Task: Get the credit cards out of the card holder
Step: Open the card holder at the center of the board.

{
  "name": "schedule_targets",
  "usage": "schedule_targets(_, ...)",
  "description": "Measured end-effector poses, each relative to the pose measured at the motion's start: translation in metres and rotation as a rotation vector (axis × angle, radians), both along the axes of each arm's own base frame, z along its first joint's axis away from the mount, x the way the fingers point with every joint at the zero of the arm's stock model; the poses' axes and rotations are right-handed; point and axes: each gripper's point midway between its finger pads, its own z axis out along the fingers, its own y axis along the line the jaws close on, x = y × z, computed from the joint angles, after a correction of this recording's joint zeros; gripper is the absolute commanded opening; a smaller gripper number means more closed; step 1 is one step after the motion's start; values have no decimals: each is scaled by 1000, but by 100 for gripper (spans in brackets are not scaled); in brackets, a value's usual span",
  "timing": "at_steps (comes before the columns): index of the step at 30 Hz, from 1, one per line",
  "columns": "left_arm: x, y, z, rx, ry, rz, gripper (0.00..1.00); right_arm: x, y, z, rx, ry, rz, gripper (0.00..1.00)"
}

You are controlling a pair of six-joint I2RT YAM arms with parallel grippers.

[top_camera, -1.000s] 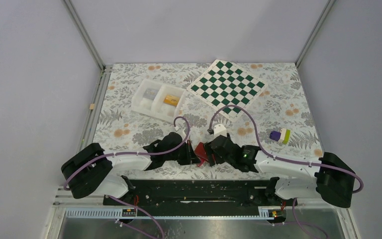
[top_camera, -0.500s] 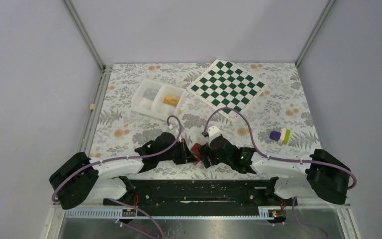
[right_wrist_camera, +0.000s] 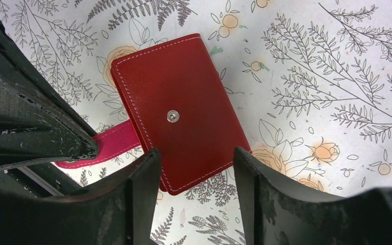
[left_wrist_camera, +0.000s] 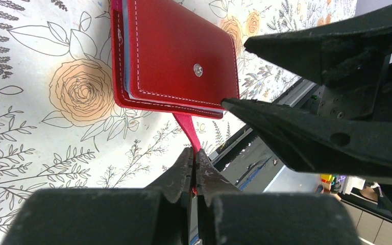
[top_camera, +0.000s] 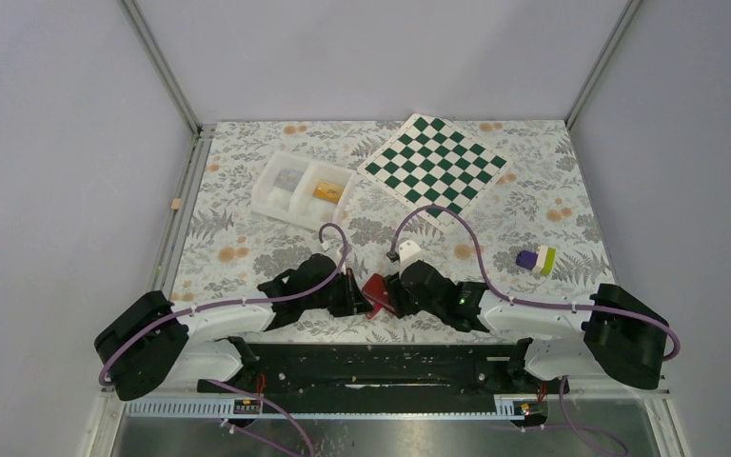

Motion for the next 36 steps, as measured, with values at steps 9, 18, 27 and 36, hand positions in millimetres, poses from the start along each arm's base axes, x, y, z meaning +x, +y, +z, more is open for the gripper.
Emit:
schedule_targets(9,0,2,2,2,1,6,0,-2,4,0,7,3,22,74)
schedule_targets(18,1,3,8,-11,-11,12,0,-2,4,-4,-14,0,48,68)
schedule_targets(27,2,5,7,-4,-12,20,0,8,-5,-3,-47,-38,-15,42)
schedule_targets(36,-1,12,-2,18,4,28,0,15,-9,9,-29,-79,-57,27)
